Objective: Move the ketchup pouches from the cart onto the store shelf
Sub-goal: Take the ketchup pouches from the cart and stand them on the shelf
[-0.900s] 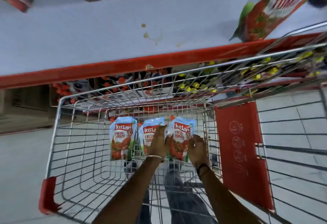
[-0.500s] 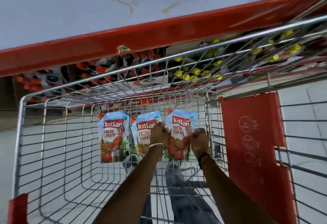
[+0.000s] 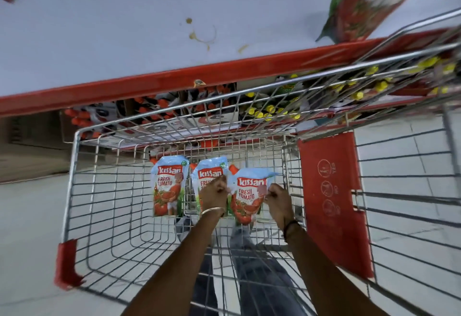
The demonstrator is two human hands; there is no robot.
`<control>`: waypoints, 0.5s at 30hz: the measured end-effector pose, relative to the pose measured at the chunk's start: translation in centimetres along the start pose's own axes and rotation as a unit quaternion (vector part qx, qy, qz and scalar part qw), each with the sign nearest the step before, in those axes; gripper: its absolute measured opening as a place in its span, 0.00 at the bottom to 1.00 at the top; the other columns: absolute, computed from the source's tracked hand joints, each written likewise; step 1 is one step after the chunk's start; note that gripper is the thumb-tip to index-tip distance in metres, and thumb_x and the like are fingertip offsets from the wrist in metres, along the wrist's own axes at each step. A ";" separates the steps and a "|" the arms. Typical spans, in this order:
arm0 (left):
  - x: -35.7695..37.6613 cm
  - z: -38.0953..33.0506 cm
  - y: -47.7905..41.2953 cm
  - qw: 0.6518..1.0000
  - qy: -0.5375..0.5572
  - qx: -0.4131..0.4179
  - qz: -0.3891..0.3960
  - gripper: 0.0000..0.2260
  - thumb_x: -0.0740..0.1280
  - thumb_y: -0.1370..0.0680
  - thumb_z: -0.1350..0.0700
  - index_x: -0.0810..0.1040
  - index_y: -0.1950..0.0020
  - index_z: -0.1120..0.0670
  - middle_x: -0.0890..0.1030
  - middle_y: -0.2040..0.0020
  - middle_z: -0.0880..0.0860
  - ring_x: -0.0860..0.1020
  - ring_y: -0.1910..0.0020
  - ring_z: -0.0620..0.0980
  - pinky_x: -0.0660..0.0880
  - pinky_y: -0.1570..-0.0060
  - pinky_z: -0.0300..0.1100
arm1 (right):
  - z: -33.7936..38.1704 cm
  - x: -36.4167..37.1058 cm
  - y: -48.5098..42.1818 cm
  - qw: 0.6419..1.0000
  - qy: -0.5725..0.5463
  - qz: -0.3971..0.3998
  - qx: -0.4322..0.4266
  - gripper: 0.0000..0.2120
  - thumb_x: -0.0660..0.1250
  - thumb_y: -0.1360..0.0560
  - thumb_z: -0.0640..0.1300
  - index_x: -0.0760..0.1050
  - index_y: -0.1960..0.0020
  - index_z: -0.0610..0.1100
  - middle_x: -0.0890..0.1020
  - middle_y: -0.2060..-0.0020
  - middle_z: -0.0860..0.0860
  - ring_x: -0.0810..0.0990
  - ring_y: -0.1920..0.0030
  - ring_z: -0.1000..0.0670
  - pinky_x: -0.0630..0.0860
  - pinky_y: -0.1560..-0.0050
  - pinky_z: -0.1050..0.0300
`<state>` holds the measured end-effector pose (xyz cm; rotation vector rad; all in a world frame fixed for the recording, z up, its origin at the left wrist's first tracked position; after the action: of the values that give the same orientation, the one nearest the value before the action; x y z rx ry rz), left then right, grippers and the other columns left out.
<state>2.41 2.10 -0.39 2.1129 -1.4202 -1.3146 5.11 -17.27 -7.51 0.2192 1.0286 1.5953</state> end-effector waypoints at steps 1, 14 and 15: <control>-0.7 -0.3 0.9 1.000 0.009 0.009 -0.009 0.02 0.69 0.29 0.65 0.81 0.60 0.63 0.84 0.56 0.61 0.75 0.60 0.49 0.65 0.62 0.35 | 1.3 -0.5 1.0 1.000 -0.003 -0.007 -0.022 0.19 0.58 0.30 0.26 0.64 0.71 0.47 0.69 0.71 0.49 0.67 0.63 0.47 0.66 0.61 0.52; -13.5 -11.0 11.3 0.955 0.125 0.244 -0.111 0.04 0.70 0.29 0.65 0.79 0.64 0.62 0.81 0.66 0.58 0.76 0.66 0.50 0.75 0.62 0.40 | 20.3 -7.3 16.5 0.948 0.002 -0.081 -0.308 0.13 0.58 0.22 0.39 0.73 0.57 0.29 0.78 0.62 0.31 0.74 0.64 0.40 0.67 0.65 0.58; -14.4 -11.9 11.8 0.948 0.138 0.265 -0.110 0.05 0.70 0.30 0.63 0.79 0.65 0.57 0.79 0.68 0.55 0.77 0.66 0.51 0.78 0.61 0.46 | 21.5 -7.8 17.5 0.937 0.007 -0.098 -0.337 0.14 0.58 0.22 0.41 0.73 0.57 0.30 0.78 0.62 0.32 0.75 0.63 0.36 0.67 0.65 0.56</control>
<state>3.38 5.67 21.38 2.7350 -1.5735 -0.6959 8.90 -12.62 20.62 -0.3532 0.4468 1.6695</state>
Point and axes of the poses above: each hand's wrist, its own y-axis away from the middle knuckle, its own x-axis out of the palm, z = x × y, the point moved 4 cm from there along -y, towards the middle knuckle
